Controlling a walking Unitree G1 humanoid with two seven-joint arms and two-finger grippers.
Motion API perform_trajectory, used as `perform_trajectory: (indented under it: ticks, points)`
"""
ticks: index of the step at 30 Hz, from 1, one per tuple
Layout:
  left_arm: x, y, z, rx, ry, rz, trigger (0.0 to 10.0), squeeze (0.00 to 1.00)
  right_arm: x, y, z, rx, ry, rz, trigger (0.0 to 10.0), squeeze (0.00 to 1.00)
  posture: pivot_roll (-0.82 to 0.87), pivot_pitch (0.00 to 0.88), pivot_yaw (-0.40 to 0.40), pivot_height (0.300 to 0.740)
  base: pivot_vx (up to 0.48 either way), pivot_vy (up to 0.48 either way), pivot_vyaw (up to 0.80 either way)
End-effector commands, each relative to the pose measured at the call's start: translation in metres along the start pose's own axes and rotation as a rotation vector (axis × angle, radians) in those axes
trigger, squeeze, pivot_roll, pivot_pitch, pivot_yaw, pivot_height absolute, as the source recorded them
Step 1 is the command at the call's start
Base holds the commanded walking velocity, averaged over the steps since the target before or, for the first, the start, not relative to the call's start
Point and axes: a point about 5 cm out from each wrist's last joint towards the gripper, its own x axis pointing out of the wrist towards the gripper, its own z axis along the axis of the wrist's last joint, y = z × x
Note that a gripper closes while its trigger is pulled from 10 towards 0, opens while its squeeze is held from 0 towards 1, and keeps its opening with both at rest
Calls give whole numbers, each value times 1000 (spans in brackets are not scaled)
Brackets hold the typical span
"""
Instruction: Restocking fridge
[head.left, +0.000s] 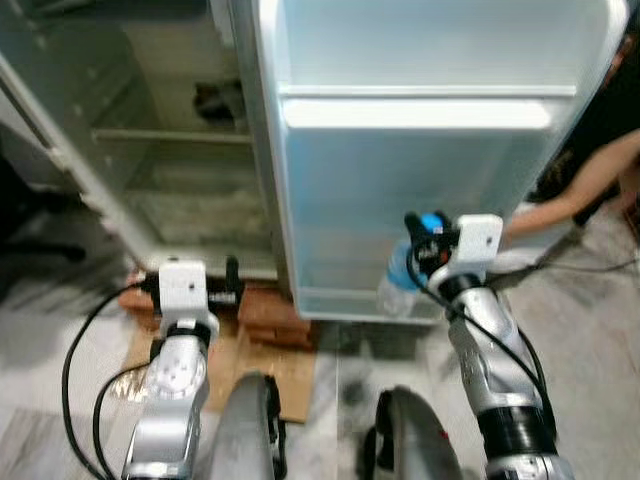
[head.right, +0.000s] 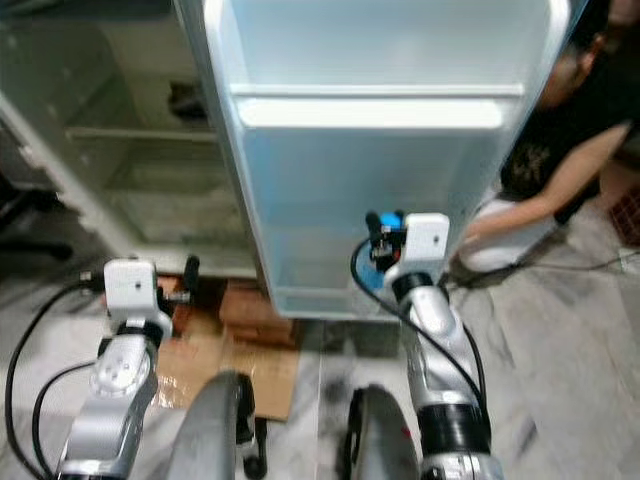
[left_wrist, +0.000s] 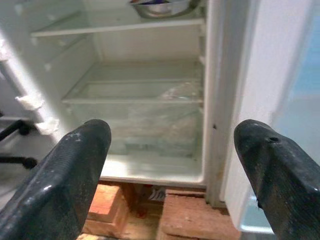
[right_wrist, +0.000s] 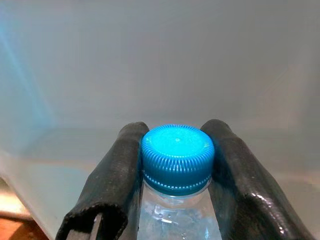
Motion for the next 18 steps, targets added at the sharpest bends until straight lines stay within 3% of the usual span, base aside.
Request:
perform_trajectory:
  ticks: [1,18]
  points:
    - [0,4,-2,12,6,18,10000,0,2,1,5,-20,-31,11,10000,0,19,152,44,640,0,0,0]
    - [-1,4,-1,19,2,19,10000,0,5,10,5,-48,-49,65,10000,0,24,153,47,616,0,0,0]
